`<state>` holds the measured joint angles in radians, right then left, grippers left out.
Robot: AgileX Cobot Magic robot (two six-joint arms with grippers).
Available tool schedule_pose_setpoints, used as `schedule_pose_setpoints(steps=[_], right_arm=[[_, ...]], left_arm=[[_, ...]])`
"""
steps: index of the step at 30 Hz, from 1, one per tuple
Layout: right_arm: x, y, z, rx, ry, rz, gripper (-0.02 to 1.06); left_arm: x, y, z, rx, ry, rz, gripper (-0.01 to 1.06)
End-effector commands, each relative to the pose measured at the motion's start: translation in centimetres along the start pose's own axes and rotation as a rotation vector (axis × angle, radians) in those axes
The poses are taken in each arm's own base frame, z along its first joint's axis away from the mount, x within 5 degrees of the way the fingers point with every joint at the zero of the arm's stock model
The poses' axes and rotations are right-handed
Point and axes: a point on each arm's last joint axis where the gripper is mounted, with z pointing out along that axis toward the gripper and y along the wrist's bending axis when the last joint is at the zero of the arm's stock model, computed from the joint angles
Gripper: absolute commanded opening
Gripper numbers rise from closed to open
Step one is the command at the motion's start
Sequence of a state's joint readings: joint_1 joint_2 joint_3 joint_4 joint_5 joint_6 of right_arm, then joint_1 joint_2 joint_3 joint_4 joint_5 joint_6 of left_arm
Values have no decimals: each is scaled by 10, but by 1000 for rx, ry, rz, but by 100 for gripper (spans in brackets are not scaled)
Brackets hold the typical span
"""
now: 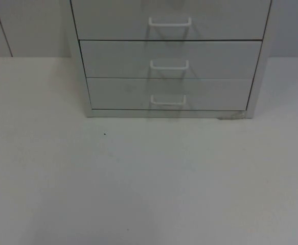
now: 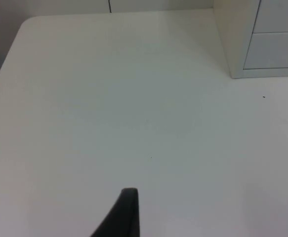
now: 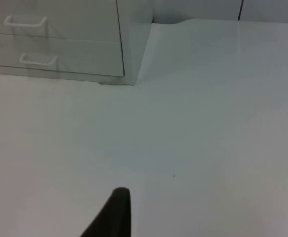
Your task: Open the drawer with the left hand, place the block into the drawer with the right hand, then close the drawer with the left hand.
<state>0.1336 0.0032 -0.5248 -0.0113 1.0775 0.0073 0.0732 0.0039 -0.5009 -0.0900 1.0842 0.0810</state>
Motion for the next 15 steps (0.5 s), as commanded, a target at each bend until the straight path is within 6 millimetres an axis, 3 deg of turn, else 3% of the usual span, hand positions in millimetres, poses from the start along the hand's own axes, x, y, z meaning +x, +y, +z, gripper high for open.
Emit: schedule_pose_setpoints(steps=[1, 15], right_arm=[[2, 0, 2, 31, 5, 11, 105], [2, 0, 1, 117, 6, 53, 105]], left_arm=[[1, 0, 0, -2, -6, -3, 105], [1, 1, 0, -4, -6, -2, 105]])
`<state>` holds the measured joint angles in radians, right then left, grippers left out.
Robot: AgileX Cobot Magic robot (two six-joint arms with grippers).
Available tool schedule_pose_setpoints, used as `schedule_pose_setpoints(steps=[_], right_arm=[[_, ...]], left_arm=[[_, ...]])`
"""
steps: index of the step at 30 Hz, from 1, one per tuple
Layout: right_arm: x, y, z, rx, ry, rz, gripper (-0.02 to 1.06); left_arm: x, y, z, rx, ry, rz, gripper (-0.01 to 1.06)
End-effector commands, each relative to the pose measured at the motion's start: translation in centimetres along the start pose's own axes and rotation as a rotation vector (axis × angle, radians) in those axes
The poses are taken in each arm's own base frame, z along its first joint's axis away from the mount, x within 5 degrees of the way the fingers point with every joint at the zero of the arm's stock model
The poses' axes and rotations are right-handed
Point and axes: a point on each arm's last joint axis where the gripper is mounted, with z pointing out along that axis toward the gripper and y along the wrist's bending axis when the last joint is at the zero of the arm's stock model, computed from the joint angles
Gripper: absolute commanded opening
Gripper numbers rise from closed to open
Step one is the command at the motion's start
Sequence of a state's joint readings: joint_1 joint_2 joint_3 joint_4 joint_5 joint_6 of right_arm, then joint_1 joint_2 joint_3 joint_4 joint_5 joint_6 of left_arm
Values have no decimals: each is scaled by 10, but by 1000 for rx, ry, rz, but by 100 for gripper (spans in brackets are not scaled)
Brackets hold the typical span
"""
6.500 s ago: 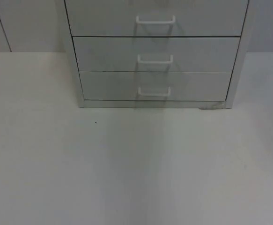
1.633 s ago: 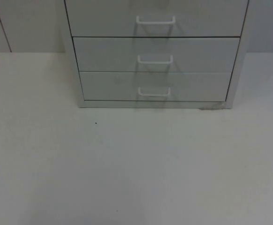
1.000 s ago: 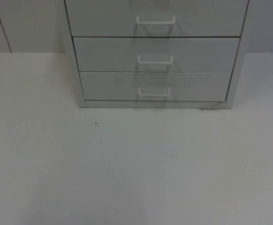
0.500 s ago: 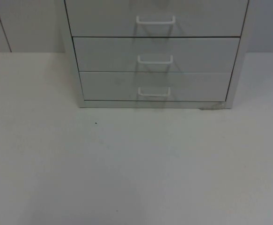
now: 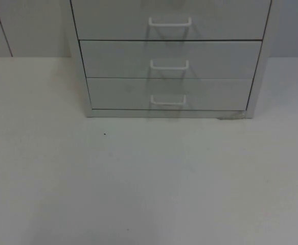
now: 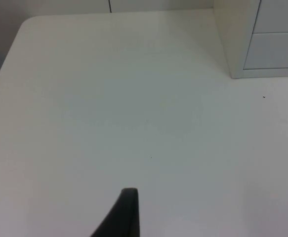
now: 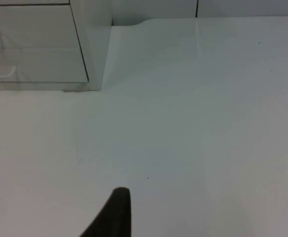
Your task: Open the drawer with the left hand, place the block into the drawer with the right hand, then close the drawer with the left hand.
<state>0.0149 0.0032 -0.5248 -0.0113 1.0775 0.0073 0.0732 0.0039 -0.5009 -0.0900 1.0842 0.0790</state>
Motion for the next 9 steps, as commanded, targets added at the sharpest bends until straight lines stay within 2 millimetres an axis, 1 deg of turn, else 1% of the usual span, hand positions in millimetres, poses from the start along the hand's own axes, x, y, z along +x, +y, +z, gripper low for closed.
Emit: schedule_pose_setpoints(steps=[1, 9], right_arm=[[2, -1, 2, 11, 5, -1, 105], [2, 0, 2, 10, 5, 0, 105]], left_arm=[[1, 1, 0, -4, -6, 0, 105], [1, 1, 0, 16, -6, 13, 105]])
